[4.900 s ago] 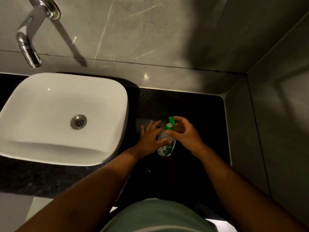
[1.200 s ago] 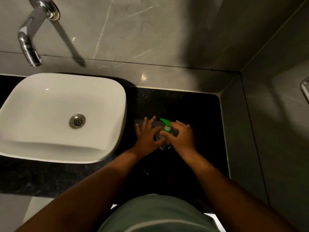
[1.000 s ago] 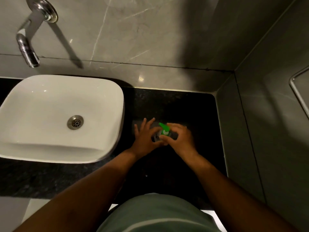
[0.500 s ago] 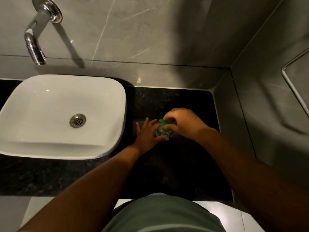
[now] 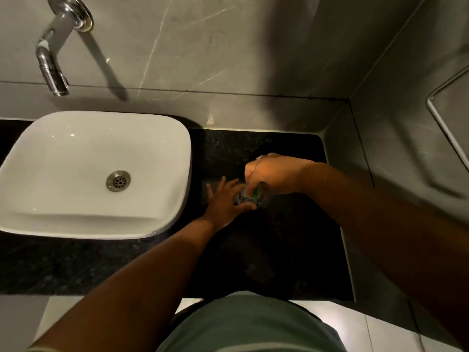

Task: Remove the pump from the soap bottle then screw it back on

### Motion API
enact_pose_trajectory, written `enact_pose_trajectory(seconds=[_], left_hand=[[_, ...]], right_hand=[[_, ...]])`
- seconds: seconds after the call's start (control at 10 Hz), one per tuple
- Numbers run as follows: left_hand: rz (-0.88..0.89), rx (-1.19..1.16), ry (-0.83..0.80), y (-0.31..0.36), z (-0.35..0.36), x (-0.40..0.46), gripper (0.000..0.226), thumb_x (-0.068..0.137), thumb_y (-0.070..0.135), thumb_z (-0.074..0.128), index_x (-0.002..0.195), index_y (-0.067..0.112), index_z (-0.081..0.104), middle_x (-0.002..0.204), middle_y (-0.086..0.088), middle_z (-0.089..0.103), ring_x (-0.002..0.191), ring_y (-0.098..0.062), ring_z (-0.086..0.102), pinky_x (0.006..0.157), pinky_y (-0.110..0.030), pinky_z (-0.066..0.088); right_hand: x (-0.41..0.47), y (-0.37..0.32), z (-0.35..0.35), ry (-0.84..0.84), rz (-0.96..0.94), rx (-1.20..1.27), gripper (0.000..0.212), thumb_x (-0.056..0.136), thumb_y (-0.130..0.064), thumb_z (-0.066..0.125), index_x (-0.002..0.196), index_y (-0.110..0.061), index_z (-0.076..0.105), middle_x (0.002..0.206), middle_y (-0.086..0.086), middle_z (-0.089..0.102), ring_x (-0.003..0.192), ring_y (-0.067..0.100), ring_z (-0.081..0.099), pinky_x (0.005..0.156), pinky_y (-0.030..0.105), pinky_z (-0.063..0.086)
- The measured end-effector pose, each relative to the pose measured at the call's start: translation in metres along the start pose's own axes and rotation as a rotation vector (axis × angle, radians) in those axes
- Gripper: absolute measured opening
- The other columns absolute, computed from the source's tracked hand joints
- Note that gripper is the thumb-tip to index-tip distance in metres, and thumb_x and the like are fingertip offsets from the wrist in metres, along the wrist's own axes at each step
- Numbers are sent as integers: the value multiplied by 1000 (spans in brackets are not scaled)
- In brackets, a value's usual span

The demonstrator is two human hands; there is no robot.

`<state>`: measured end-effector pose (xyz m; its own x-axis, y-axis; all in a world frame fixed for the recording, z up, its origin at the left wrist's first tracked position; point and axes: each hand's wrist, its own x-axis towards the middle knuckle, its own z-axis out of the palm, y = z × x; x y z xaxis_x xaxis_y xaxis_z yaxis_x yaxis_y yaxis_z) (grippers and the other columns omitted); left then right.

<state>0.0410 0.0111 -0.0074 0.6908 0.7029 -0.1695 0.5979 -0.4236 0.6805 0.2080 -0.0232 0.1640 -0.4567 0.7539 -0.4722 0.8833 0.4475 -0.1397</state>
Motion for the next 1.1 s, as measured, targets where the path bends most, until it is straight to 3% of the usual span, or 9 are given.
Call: enact_pose_trajectory(seconds=[0.1, 0.2, 0.3, 0.4, 0.5, 0.8, 0.9, 1.0, 1.1], left_hand=[[7, 22, 10, 2, -1, -2, 71, 70, 66, 66, 133, 44, 43, 150, 7, 36, 144, -24, 10, 106, -59, -16], [18, 20, 8, -1, -4, -6, 77, 67, 64, 71, 134, 43, 40, 146, 10, 40, 141, -19, 21, 107, -57, -15], [5, 36, 65, -4, -2, -10, 61, 72, 60, 69, 126, 40, 48, 126, 10, 59, 124, -16, 46, 111, -54, 2], [3, 27, 71, -3, 2, -10, 49, 75, 61, 64, 117, 41, 50, 113, 13, 64, 113, -13, 54, 109, -50, 12], [22, 23, 57, 2, 9, -8, 48, 74, 64, 61, 116, 44, 48, 110, 15, 64, 110, -12, 55, 106, -50, 16], [-28, -13, 37, 11, 14, -9, 42, 71, 67, 58, 106, 51, 44, 105, 22, 58, 106, -8, 55, 105, -52, 17], [-36, 8, 16, 13, 13, -6, 53, 70, 66, 61, 116, 47, 45, 115, 18, 61, 112, -10, 55, 107, -55, 16], [-34, 94, -79, 6, 5, -11, 80, 73, 54, 70, 141, 41, 30, 138, 8, 52, 131, -16, 41, 112, -56, 6], [-93, 201, -21, 14, -7, -6, 82, 84, 41, 66, 149, 28, 19, 148, -4, 42, 139, -20, 29, 113, -52, 7]], right_hand=[[-5, 8, 18, 126, 146, 356, 53, 82, -19, 65, 133, -32, 54, 125, -7, 54, 106, 9, 53, 94, 22, 44], [-17, 11, 53, 284, 431, 608, 69, 83, -14, 67, 145, -27, 39, 136, 2, 51, 114, 15, 53, 96, 23, 41], [-17, -3, 91, 293, 564, 792, 67, 80, -16, 73, 141, -20, 46, 137, 7, 55, 124, 23, 54, 106, 34, 42], [-8, -22, 110, 413, 609, 1029, 57, 81, -9, 73, 134, -18, 54, 129, 6, 62, 115, 18, 60, 100, 30, 47], [-7, -25, 120, 539, 715, 1079, 47, 84, -5, 69, 128, -15, 59, 124, 7, 65, 106, 14, 62, 90, 22, 45], [-15, -22, 121, 536, 731, 1060, 45, 87, -7, 66, 130, -19, 58, 128, 5, 63, 111, 16, 60, 89, 22, 43], [-16, -24, 123, 545, 726, 1045, 47, 88, -8, 65, 132, -20, 56, 131, 5, 60, 116, 19, 59, 95, 27, 45], [-19, -26, 124, 526, 741, 961, 52, 90, -12, 61, 140, -22, 47, 141, 7, 51, 128, 23, 49, 106, 32, 39], [-22, -21, 123, 607, 862, 846, 52, 94, -17, 53, 145, -21, 40, 149, 9, 42, 134, 27, 42, 112, 40, 35]])
